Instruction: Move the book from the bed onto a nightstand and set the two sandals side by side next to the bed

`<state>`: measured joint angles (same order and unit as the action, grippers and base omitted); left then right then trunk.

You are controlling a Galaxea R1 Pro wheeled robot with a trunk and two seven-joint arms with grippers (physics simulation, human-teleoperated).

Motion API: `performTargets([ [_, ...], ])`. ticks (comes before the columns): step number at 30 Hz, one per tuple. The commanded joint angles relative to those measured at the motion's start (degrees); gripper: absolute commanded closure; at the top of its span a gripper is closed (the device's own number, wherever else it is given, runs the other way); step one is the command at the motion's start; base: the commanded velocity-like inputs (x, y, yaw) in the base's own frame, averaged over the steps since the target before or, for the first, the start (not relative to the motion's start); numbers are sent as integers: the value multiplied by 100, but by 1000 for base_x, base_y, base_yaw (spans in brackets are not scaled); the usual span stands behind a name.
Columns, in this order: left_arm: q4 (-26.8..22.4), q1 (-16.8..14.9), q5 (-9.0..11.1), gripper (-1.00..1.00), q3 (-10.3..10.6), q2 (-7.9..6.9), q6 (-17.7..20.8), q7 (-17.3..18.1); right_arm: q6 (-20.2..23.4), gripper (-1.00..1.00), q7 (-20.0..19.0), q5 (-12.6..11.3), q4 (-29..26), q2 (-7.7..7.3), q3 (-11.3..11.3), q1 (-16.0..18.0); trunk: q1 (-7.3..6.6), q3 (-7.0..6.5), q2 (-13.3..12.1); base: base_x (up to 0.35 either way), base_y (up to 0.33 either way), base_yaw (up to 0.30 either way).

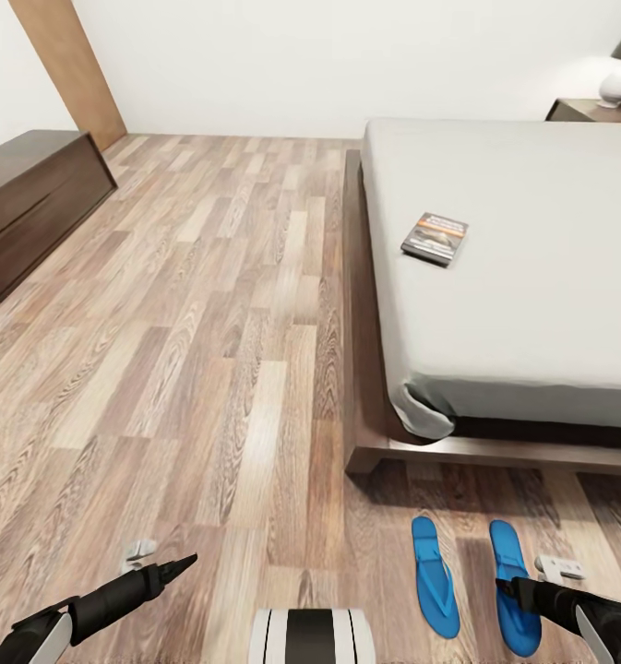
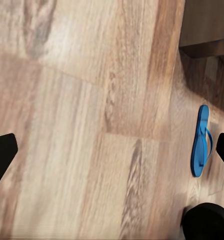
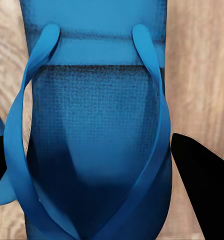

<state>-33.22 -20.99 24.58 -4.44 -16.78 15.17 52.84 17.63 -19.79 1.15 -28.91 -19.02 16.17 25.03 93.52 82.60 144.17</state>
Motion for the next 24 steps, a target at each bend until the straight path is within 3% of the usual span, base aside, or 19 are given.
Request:
performTargets([
  [1, 1, -2, 39, -100, -4, 0, 57, 16, 39, 100, -34, 8, -10, 4, 36, 2, 1, 26, 3, 0, 0, 0],
  [13, -18, -2, 36, -100, -4, 8, 72, 82, 39, 100, -30, 8, -7, 4, 32, 2, 32, 292, 19, 0, 0, 0],
  [16, -135, -45, 38, -100, -8, 7, 190, 302, 39, 100, -31, 8, -3, 4, 35, 2, 40, 359, 23, 0, 0, 0],
  [18, -387, -78, 36, -100, -11, -4, 553, 551, 39, 100, -27, 8, -2, 4, 36, 2, 45, 403, 26, 0, 0, 0],
  [21, -1316, -126, 48, -100, -30, -19, 1444, 789, 39, 100, -26, 8, -1, 4, 36, 2, 45, 403, 26, 0, 0, 0],
  [24, -1825, -139, 151, -100, -137, -4, 1819, 987, 39, 100, -27, 8, -5, 4, 36, 2, 45, 403, 26, 0, 0, 0],
])
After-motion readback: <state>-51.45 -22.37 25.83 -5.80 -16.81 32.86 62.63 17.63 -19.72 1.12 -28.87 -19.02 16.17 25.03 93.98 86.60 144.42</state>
